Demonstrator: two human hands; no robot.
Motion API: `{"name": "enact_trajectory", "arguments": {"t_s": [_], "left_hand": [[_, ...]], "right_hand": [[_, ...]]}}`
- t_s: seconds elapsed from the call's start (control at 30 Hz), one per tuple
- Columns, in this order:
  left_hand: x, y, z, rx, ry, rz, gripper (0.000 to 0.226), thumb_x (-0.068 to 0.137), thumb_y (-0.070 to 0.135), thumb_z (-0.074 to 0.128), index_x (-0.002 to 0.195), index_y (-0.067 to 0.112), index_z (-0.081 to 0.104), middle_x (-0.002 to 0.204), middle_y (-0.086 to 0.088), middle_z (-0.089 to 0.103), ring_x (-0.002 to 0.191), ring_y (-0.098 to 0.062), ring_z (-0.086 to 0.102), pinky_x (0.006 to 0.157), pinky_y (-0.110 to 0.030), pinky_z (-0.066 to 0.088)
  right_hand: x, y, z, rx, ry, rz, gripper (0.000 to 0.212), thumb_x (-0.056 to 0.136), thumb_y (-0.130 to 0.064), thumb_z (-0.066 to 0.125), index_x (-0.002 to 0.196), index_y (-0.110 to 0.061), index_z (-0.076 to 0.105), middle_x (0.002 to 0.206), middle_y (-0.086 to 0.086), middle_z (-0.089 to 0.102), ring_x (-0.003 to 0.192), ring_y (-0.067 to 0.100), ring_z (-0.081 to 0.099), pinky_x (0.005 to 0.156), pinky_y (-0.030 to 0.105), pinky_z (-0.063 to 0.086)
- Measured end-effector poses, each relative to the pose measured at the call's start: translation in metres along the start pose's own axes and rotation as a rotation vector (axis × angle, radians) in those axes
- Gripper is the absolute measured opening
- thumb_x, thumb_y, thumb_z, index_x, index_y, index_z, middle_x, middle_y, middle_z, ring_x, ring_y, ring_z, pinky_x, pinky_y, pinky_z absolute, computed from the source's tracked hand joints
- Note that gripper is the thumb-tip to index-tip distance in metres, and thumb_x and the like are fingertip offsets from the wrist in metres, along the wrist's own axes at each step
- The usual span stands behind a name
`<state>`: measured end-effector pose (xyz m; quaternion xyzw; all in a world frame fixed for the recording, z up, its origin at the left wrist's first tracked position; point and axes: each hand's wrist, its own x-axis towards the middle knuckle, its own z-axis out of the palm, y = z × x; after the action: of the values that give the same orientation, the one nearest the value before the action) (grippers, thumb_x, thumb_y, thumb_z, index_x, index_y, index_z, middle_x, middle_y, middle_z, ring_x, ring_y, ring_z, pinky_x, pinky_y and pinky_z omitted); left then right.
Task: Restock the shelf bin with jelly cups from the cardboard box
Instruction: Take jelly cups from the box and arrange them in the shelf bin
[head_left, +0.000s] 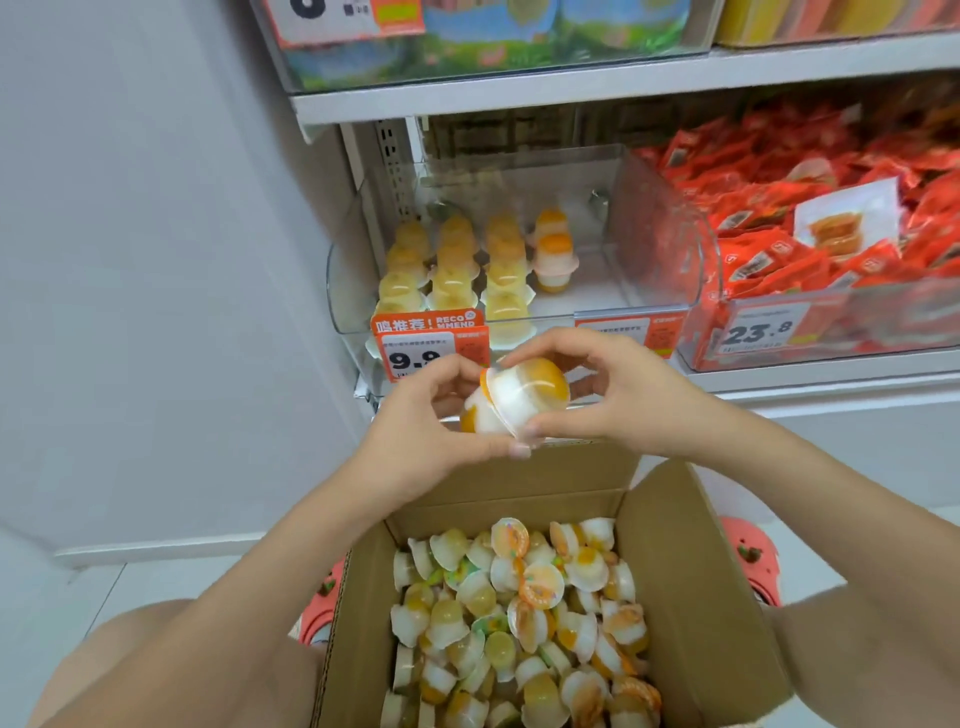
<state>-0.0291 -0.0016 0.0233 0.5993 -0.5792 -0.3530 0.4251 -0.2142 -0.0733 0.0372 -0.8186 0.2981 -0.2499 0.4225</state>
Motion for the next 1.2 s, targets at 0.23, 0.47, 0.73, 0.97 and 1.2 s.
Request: {"name": "enact_trajectory", "arguments": {"t_s": [0.23,0.47,0.73,0.97,1.2], "left_hand": [[-0.002,0.0,0.002,-0.475,-0.086,-0.157,0.045,0.064,0.015,0.075,0.107,0.011,0.067,0.098,-0.006,0.074,0.087,-0.017,0.069,0.078,-0.026,0.057],[-0.006,0.002,0.01,-0.908,-0.151,-0.3,0.066,0.057,0.012,0.088,0.116,0.006,0.059,0.108,-0.014,0.068,0.095,-0.023,0.067,0.077,-0.03,0.057],[-0.01,0.003,0.014,-1.081,-0.233,-0.392,0.039,0.062,0.02,0.083,0.097,0.005,0.075,0.114,-0.025,0.065,0.1,-0.032,0.068,0.072,-0.032,0.059],[-0.003,0.011,0.016,-1.015,-0.179,-0.454,0.037,0.073,0.028,0.064,0.103,0.008,0.067,0.106,-0.019,0.07,0.086,-0.026,0.071,0.076,-0.035,0.06],[0.03,0.001,0.0,-0.001,-0.002,-0.198,0.026,0.093,0.041,0.053,0.1,0.018,0.062,0.102,-0.002,0.068,0.092,-0.017,0.066,0.08,-0.03,0.052]], "right_hand": [[0.003,0.0,-0.003,0.156,-0.042,-0.01,0.05,0.066,-0.03,0.074,0.116,-0.029,0.063,0.115,-0.017,0.064,0.11,0.003,0.058,0.095,0.022,0.048],[0.003,0.005,0.003,0.209,-0.006,-0.055,0.049,0.067,-0.027,0.08,0.111,-0.038,0.063,0.115,-0.022,0.063,0.111,0.01,0.058,0.094,0.034,0.052],[-0.003,0.004,0.004,0.141,-0.155,-0.031,0.078,0.071,-0.033,0.079,0.137,-0.039,0.04,0.133,-0.013,0.052,0.122,0.007,0.051,0.102,0.033,0.046],[-0.001,-0.004,0.001,0.111,-0.039,0.002,0.061,0.06,-0.032,0.08,0.118,-0.027,0.059,0.111,-0.013,0.063,0.102,0.008,0.061,0.092,0.031,0.052],[0.042,-0.012,-0.06,-0.283,0.523,0.046,0.054,0.063,-0.034,0.086,0.111,-0.025,0.065,0.107,-0.011,0.066,0.097,0.003,0.059,0.079,0.012,0.043]]}}
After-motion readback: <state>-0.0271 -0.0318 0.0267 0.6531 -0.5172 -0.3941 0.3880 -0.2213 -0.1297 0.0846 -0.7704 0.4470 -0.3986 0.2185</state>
